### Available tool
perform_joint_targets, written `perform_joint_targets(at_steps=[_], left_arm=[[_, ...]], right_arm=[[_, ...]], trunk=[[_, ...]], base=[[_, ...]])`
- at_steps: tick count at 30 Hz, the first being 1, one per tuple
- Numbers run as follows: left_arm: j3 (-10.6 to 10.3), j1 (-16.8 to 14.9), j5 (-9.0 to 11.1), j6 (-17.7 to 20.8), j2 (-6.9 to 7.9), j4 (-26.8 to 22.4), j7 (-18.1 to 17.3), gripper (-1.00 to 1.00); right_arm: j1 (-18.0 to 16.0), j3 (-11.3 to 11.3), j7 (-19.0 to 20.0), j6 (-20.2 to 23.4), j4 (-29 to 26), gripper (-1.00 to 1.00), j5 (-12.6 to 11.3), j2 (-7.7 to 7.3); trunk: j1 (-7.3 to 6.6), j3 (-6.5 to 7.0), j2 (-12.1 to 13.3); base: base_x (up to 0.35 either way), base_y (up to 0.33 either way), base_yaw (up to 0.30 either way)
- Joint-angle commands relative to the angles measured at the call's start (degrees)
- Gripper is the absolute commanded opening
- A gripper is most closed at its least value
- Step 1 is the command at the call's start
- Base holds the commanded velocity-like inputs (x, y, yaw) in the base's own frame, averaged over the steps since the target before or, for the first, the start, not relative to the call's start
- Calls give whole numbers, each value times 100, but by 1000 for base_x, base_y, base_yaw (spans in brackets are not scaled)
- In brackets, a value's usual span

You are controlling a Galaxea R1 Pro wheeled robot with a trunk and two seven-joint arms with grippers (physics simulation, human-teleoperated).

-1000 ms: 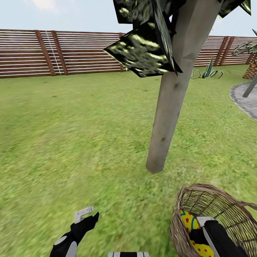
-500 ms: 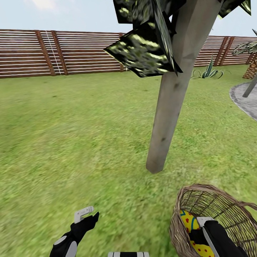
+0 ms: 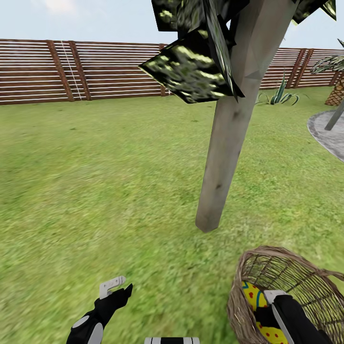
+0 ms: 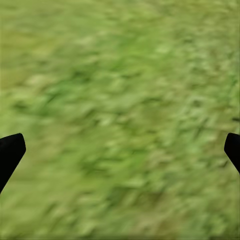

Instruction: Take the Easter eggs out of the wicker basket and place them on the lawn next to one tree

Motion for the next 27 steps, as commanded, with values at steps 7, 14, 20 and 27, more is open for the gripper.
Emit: perform_joint_targets(at_steps=[7,14,20,27], left_arm=[[-99,39,78,85,127,115,1,100],[-97,41,87,70,64,341,-23,100],[-102,39,70,73,59,937,-23,100],[-102,39,69,75,59,966,-23,100]], right_arm=[[-127,73,119,22,16,-100,27,-141],[-343,217,101,48,17,-100,60,-13],[-345,217,99,50,17,-100,68,5],[-345,217,90,57,22,-100,61,2]], trunk=[[-1,-5,-2],[-4,17,-1],[-19,150,7],[-37,305,17]], base=[[0,0,0],[-14,0,0],[-243,0,0],[-6,0,0]])
